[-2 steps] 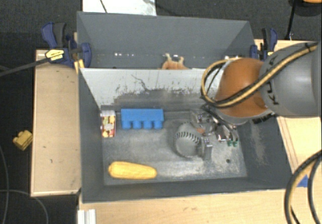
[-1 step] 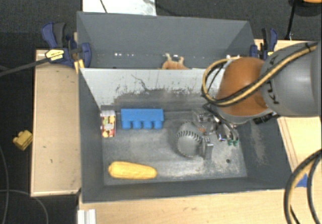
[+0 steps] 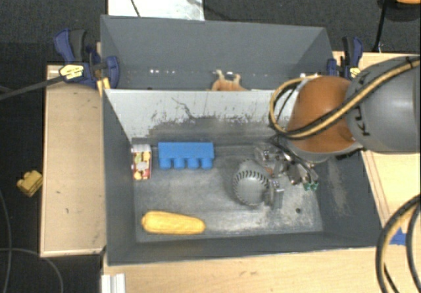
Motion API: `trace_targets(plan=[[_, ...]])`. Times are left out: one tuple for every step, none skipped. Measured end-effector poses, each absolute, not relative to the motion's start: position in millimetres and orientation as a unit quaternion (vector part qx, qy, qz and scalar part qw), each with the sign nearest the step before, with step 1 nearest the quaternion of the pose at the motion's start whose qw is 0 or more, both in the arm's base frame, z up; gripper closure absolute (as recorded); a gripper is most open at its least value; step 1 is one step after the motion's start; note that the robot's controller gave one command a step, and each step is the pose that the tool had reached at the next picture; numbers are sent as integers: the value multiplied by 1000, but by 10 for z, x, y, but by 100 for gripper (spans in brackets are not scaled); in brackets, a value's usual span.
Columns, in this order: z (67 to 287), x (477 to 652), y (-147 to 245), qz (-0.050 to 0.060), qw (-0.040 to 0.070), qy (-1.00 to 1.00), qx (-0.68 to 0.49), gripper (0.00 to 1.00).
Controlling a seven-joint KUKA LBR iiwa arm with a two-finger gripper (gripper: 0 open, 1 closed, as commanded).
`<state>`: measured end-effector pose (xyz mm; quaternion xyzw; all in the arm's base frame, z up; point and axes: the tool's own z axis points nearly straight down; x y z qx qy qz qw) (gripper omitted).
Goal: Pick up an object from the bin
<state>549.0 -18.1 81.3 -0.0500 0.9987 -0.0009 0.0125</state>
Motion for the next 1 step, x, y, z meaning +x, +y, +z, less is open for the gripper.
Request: trace_targets(plan=[[784,5501,-312,-3,9,1000,30,100]])
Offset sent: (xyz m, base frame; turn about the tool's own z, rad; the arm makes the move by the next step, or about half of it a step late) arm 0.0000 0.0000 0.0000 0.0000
